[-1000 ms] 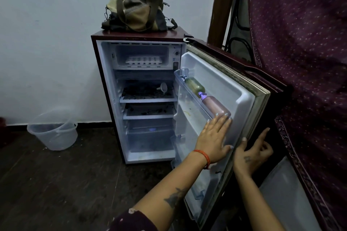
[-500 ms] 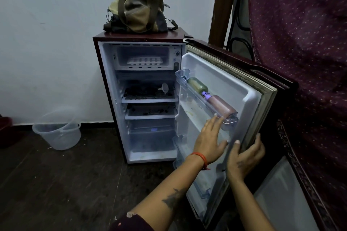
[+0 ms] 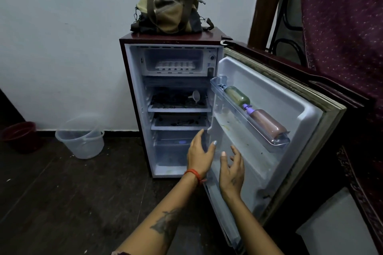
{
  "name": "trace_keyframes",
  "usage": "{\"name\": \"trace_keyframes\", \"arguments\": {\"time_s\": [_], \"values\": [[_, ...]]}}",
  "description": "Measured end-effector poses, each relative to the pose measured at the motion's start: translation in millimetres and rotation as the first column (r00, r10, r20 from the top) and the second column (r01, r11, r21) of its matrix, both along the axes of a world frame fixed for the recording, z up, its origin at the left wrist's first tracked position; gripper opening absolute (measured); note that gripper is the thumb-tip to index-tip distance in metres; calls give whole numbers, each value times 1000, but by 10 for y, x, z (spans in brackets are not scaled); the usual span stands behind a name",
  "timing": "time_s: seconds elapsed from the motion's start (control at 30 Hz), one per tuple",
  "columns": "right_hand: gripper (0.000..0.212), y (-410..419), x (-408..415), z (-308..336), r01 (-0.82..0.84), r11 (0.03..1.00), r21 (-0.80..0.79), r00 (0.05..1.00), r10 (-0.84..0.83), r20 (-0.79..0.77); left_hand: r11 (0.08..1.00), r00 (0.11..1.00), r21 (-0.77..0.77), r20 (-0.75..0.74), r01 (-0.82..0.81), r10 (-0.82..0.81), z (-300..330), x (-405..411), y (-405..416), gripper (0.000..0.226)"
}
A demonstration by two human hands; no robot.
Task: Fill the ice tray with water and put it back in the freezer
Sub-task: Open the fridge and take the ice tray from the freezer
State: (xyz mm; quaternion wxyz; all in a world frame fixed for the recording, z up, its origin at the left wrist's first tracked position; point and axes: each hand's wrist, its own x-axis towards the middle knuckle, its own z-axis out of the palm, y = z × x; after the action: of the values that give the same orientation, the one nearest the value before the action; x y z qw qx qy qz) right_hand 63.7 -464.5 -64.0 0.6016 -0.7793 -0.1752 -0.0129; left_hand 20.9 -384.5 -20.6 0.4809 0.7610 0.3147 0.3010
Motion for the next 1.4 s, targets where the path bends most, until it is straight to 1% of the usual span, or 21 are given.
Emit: {"name": "trace_keyframes", "arguments": {"time_s": [0.1,0.27,0.43,0.6,0.73,0.83,1.0,1.23,1.4], "values": [[48,298,-15,10,-66,998,-18,996,65,-59,999,999,-46,16,-29,29,-19,-46,295,59],[49,821,0,29,-139,990,-23,986,136,-95,993,998,-96,5,-65,66,-50,-63,852,59],[49,1354,71,86,-160,987,1,982,160,-98,989,997,-128,2,-79,80,-41,-36,1389,59],[47,1828,156,168,-149,989,25,981,151,-121,992,997,-101,-8,-72,71,-4,14,1858,57],[47,2113,293,229,-158,987,-4,982,157,-103,988,997,-133,5,-78,79,2,96,2105,57],[47,2298,447,265,-156,988,9,982,157,-103,985,996,-154,6,-82,84,-1,215,2265,57],[49,2561,738,287,-179,984,18,978,180,-105,983,995,-154,17,-95,99,2,449,2507,58],[46,2863,1138,307,-230,973,26,963,231,-139,981,991,-140,-10,-133,133,53,805,2869,59],[46,3089,1436,297,-253,967,11,958,253,-134,976,987,-150,15,-156,160,55,1035,3096,60]]}}
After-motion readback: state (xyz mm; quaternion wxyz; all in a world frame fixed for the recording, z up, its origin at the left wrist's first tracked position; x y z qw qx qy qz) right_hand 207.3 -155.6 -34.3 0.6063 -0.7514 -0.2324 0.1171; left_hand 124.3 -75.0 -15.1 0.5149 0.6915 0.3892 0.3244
